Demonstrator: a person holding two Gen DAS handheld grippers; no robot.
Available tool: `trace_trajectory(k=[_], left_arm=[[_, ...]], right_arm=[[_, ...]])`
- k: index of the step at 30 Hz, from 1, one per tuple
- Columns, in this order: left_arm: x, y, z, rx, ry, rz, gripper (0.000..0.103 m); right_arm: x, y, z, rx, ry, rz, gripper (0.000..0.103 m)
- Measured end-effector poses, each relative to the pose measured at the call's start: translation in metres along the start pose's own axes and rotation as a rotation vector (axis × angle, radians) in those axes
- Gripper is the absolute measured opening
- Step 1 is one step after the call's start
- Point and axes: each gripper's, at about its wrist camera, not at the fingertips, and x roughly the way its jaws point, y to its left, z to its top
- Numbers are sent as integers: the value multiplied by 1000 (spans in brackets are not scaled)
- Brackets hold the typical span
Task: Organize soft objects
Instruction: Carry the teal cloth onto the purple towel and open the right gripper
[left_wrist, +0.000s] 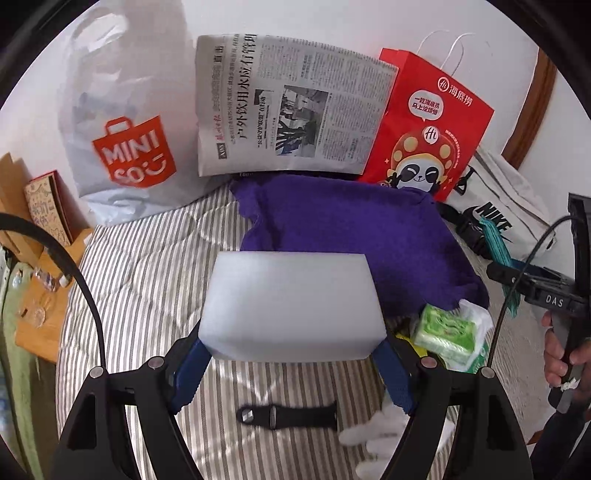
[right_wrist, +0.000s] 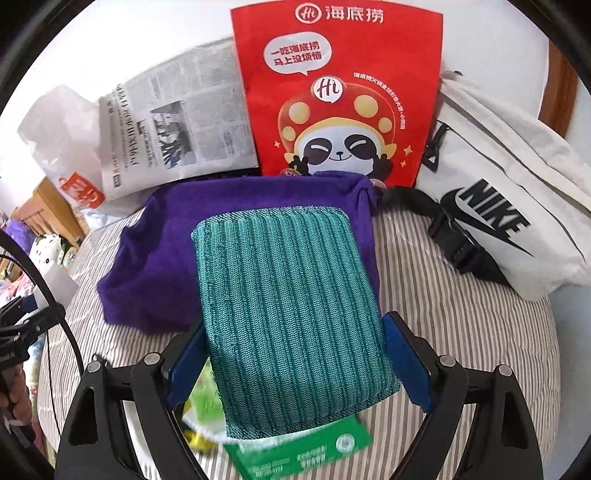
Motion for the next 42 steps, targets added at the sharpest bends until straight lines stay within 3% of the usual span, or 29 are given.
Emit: trace_trajectory(k=[16,20,29,42], left_arm=[[55,-8,73,-2,-22,-6,80],[75,-10,80,4,-13,0,80],[117,-11,92,-1,30,7,80],[134,-13,88,23,64,9,80]], right_arm=[[60,-10,59,23,35,-29,89],[78,-8,75,17,46,-38,89],[145,-6,89,-8,175,-67,88],[176,-3,96,-23,189,-107,88]])
